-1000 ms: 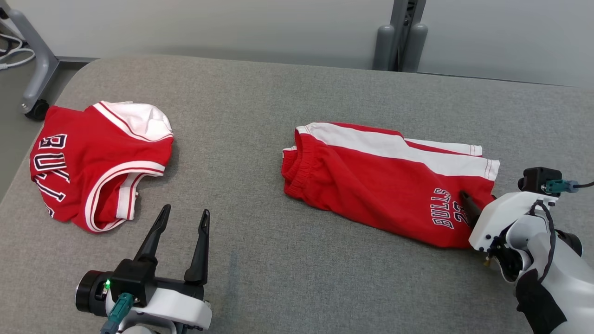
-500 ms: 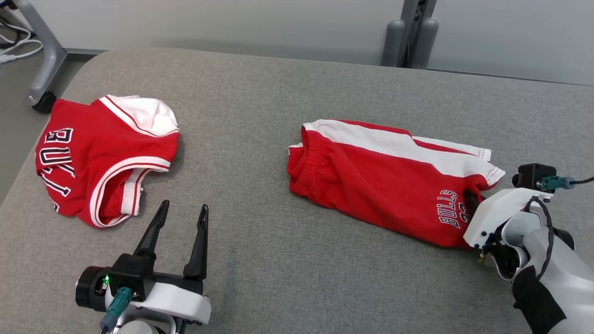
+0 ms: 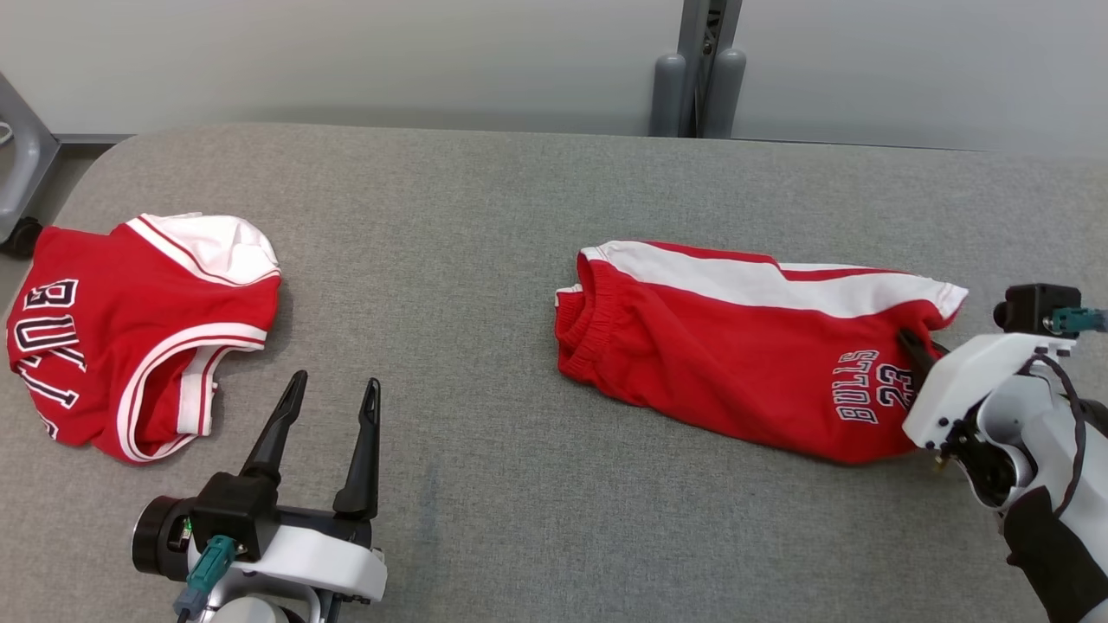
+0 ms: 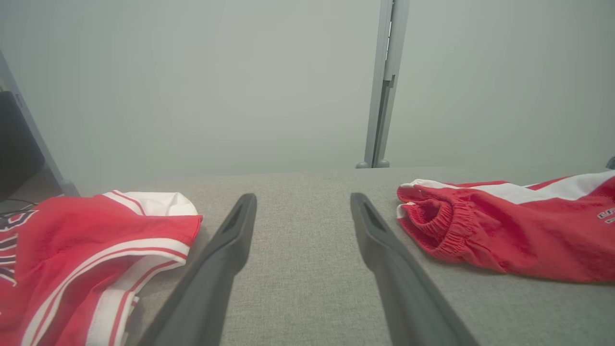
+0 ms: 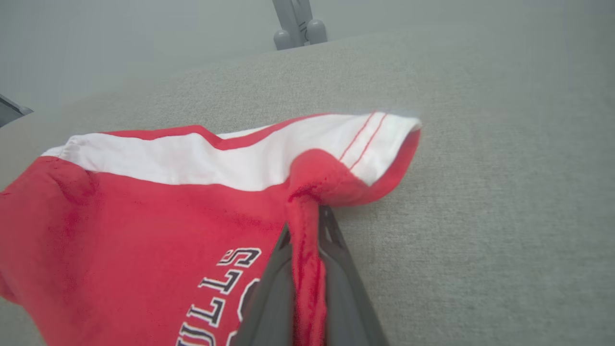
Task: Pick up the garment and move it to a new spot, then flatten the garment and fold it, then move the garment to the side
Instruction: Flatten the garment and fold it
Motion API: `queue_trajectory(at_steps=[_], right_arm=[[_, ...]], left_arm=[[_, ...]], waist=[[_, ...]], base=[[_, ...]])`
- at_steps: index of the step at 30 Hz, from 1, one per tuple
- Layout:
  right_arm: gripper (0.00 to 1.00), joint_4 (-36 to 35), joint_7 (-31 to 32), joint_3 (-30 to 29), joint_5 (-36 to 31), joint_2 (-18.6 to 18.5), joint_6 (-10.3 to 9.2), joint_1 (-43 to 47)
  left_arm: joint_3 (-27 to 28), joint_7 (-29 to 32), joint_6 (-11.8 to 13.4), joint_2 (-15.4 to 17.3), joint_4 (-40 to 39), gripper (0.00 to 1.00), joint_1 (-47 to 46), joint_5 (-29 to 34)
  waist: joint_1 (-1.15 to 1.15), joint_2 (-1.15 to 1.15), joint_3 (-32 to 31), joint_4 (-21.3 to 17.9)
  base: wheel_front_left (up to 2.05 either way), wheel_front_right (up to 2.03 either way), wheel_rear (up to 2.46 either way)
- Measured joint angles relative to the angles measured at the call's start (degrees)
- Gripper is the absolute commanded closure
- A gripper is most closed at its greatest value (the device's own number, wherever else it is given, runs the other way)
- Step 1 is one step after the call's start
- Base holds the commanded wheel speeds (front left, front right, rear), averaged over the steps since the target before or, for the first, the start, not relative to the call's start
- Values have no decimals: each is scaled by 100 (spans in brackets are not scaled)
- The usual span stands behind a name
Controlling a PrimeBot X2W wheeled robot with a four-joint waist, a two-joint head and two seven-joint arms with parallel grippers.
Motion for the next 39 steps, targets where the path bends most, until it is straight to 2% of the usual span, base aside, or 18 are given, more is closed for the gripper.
queue_trajectory(at_steps=[10, 16, 20, 29, 39], right_arm=[[100, -1340, 665, 480, 1374, -102, 0, -103], [100, -1590, 812, 665, 1968, -27, 0, -283], [100, -1477, 836, 868, 2041, 79, 0, -447], [100, -623, 893, 1189, 2063, 428, 0, -942], [100, 25, 692, 1215, 2245, 658, 0, -1187]], left_arm=[[-67, 0, -29, -20, 43, 0, -7, -48], [-207, 0, -27, -27, 82, 0, -71, -131], [-387, 0, 35, -29, 88, 0, -89, -300], [-984, 0, 245, -31, 75, 0, -225, -614], [-1415, 0, 369, -32, 79, 0, -367, -775]], waist=[[0, 0, 7, -2], [0, 0, -13, 161], [0, 0, -20, 326], [0, 0, 56, 811], [0, 0, 161, 1139]], base=[[0, 0, 0], [0, 0, 0], [0, 0, 0], [0, 0, 0], [0, 0, 0]])
